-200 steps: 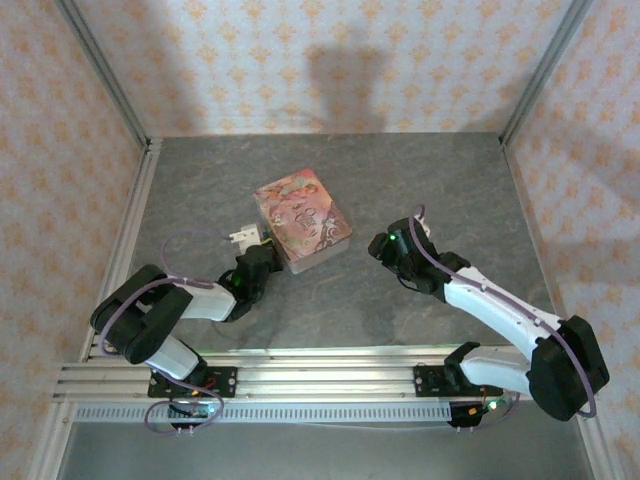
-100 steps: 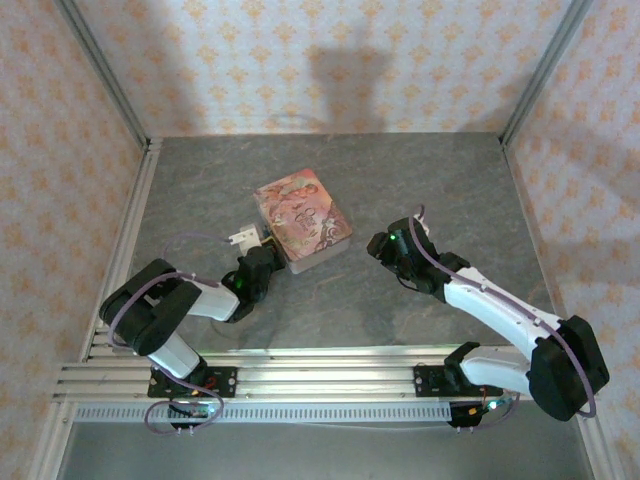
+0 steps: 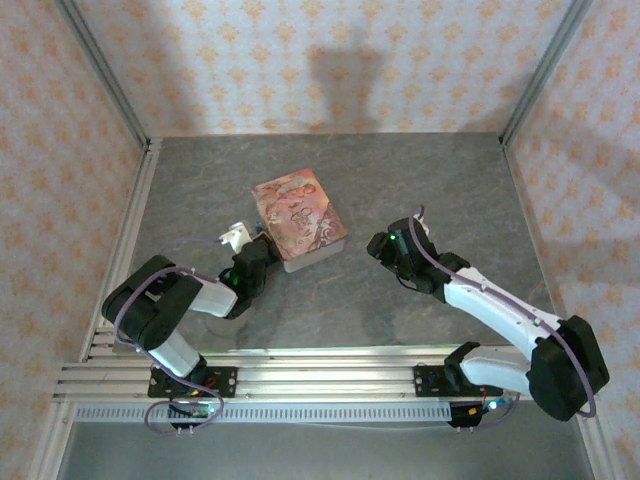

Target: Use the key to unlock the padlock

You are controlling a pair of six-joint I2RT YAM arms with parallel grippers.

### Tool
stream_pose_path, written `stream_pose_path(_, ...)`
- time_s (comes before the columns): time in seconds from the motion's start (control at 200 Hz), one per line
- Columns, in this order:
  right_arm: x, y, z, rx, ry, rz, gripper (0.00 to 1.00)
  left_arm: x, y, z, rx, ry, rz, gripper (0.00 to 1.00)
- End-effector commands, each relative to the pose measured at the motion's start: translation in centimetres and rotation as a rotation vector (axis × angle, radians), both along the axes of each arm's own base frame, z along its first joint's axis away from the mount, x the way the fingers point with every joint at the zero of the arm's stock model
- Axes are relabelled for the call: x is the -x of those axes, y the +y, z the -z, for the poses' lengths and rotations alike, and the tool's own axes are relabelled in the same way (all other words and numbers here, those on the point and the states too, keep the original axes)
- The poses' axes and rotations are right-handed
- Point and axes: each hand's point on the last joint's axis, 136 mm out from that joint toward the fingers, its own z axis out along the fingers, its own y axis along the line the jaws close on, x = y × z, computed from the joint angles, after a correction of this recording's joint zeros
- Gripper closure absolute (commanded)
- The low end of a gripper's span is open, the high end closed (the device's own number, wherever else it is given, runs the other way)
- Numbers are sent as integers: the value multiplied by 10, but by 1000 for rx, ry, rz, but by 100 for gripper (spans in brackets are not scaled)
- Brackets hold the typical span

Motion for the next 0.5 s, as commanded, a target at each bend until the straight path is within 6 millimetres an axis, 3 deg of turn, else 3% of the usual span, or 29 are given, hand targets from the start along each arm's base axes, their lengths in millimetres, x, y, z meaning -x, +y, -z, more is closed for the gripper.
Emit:
stream_pose_path(0.0, 1, -5, 6, 17, 3, 3, 43, -17, -17, -28, 68, -83, 49, 100)
stream_pose_path(0.07, 2, -5, 6, 19, 5, 3, 43, -24, -28, -36, -18, -44, 95, 100)
stream_pose_path(0.16, 1, -5, 4, 18, 3, 2, 43, -27, -10, -35, -53, -12, 42, 100)
stream_pose_path(0.26, 1, -6, 3, 20, 1, 6, 43, -18, 9, -27, -68, 5, -12, 100)
stream_pose_path(0.495, 3, -7, 3, 28, 4, 2, 43, 0, 7, -8, -108, 110, 56, 100)
